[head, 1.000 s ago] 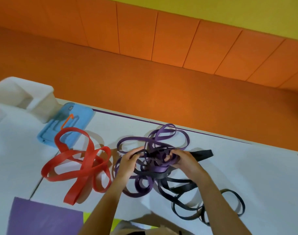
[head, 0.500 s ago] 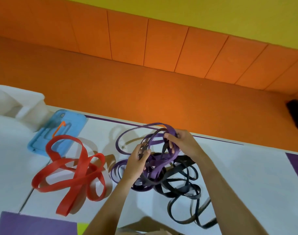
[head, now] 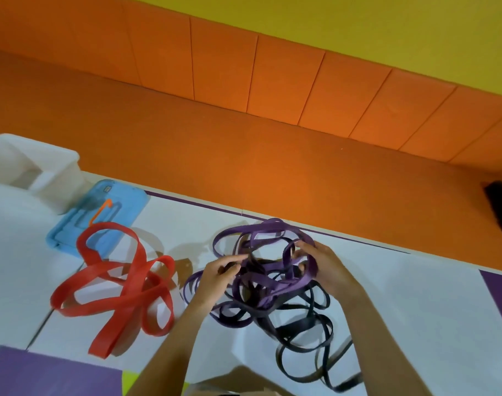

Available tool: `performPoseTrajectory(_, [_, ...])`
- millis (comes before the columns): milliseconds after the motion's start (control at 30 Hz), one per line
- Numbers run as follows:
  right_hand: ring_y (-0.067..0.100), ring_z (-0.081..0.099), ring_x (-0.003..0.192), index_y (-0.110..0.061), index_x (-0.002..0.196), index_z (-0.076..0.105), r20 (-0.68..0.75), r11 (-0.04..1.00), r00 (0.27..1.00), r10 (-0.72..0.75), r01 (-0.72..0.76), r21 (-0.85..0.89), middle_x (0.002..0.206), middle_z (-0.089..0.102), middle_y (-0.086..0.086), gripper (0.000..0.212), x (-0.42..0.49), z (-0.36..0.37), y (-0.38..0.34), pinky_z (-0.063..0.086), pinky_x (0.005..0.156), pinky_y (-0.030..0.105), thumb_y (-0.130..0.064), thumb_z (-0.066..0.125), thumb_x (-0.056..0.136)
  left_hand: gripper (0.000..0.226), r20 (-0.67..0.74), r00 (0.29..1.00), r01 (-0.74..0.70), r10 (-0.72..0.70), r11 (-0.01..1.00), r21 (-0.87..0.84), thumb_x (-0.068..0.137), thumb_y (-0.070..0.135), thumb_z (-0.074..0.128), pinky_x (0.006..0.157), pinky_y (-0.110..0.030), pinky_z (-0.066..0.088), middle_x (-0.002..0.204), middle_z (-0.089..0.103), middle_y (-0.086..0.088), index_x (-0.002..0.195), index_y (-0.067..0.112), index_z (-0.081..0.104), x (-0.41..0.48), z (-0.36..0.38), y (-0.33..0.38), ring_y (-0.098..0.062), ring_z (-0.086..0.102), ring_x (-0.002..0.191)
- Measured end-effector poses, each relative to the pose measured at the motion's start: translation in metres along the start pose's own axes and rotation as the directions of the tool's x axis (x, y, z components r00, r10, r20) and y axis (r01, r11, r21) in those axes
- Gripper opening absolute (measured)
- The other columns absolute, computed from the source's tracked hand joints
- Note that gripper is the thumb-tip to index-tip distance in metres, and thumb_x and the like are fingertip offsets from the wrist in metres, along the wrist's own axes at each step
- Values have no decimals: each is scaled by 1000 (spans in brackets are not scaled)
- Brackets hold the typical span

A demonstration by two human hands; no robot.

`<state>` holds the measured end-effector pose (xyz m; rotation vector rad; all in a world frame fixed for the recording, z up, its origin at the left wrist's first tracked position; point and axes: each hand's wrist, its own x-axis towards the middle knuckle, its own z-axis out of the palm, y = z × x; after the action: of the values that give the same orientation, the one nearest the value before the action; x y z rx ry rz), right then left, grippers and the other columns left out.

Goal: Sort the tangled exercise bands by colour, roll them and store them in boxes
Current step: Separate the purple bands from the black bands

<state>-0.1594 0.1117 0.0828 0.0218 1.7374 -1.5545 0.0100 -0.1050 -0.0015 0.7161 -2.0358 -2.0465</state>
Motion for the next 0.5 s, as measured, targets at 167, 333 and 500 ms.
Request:
performPoseTrajectory(167, [9,43,42,0,101,68,-108,913,979,171,-117,390,72,59,5,22,4,-26,2,37,38,18,-18,56,105,43,92,986,-168,142,874,456,99,-2,64,71,-16,47,105,65,6,113,34,82,-1,-9,-26,0,63,79])
performPoseTrajectory(333, [6,39,38,-1,105,62,-7,741,978,210,-155,653,72,49,0,22,3,-36,-7,38,35,15,-19,51,106,83,160,987,-97,0,797,596,84,14,83,97,-26,59,139,46,4,154,39,44,0,-4,-34,-17,63,126])
performPoseTrajectory(500, [8,46,45,-3,115,57,-98,659,981,165,-36,751,70,52,1,18,3,-17,-14,45,45,16,-18,52,107,134,338,921,-102,-194,717,690,70,30,96,109,-42,53,166,20,2,165,43,2,-8,11,-37,-23,38,150])
